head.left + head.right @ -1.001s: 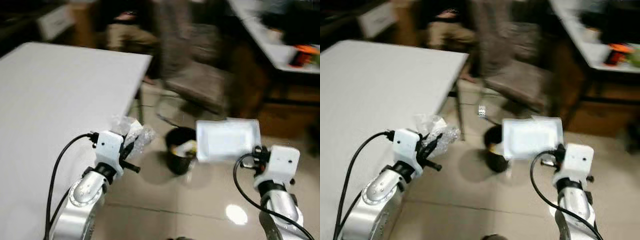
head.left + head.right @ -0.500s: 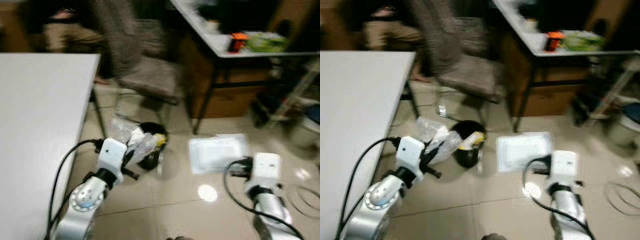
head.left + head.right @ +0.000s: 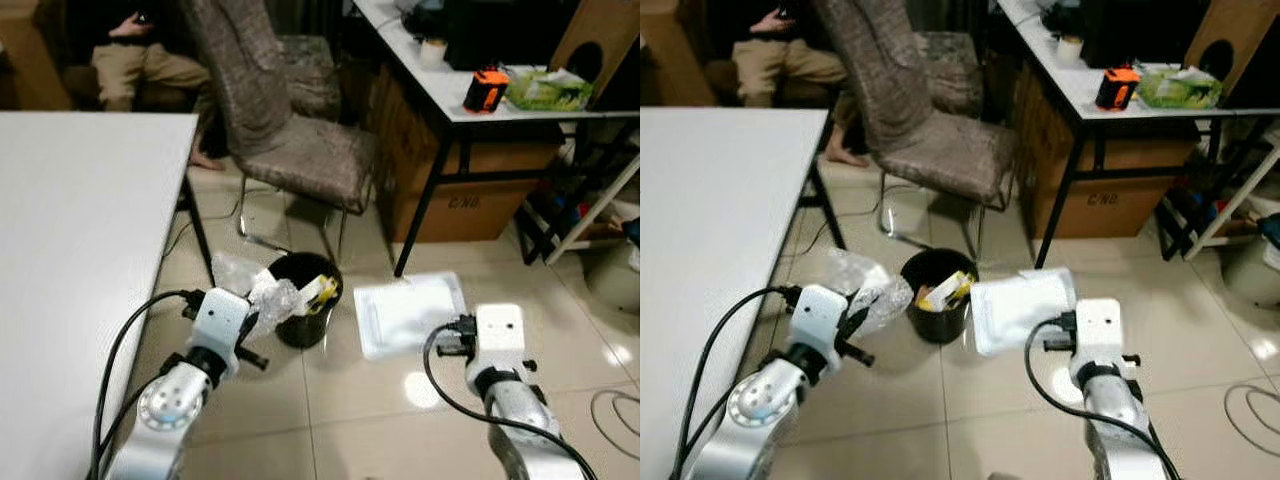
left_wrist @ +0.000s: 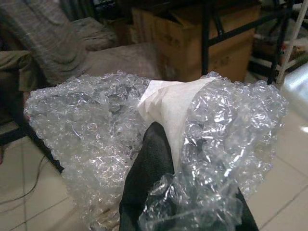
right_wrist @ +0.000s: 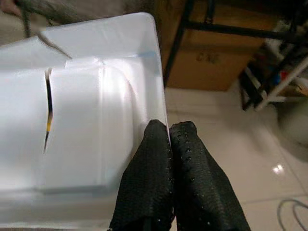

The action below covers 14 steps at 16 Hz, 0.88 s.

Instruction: Picking trash to rubbish bin

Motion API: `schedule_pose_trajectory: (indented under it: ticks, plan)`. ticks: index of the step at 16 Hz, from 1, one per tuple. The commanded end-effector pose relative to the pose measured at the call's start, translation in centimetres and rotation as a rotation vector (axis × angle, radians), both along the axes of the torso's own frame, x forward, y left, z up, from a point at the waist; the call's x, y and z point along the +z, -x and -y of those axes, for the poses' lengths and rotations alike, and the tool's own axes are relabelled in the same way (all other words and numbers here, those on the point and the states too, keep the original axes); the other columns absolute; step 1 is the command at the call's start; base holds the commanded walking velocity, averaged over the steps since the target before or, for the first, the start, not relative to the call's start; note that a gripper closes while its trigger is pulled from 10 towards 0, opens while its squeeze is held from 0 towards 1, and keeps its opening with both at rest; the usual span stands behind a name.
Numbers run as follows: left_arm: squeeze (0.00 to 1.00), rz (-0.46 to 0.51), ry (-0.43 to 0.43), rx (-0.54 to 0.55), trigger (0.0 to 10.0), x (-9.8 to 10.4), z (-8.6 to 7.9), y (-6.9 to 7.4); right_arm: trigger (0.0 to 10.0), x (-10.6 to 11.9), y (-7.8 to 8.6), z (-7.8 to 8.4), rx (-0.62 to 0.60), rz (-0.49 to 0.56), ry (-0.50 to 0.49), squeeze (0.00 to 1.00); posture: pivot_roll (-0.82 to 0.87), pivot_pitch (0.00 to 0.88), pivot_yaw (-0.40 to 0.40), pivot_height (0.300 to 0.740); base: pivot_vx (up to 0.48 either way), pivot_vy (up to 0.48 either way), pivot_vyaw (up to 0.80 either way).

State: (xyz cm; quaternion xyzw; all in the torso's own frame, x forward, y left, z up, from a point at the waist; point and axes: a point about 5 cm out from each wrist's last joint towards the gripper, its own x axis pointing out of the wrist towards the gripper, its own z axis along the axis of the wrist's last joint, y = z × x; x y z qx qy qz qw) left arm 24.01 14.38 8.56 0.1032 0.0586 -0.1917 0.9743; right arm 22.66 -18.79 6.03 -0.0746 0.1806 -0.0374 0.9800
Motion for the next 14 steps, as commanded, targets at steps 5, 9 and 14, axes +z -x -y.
schedule_pose_trajectory:
  ticks: [5, 9, 14]
  plan:
    - [0.0, -0.021, -0.03, -0.02, 10.0, -1.1, 0.3, 0.0, 10.0, -1.5, -0.1, 0.0, 0.006, -0.058, -0.016, 0.0, -0.03, 0.076, -0.025, 0.74, 0.386, 0.0, 0.0]
    - [0.0, -0.034, -0.062, -0.024, 10.0, -2.0, 0.3, -0.2, 10.0, -2.2, -0.7, -0.6, 0.056, -0.084, -0.014, 0.0, -0.03, 0.071, -0.022, 0.74, 0.393, 0.0, 0.0]
    - [0.0, -0.095, -0.086, -0.002, 10.0, -4.1, -0.4, -0.2, 10.0, -4.1, -1.6, -2.0, 0.148, -0.14, -0.02, 0.0, -0.03, 0.066, -0.014, 0.74, 0.392, 0.0, 0.0]
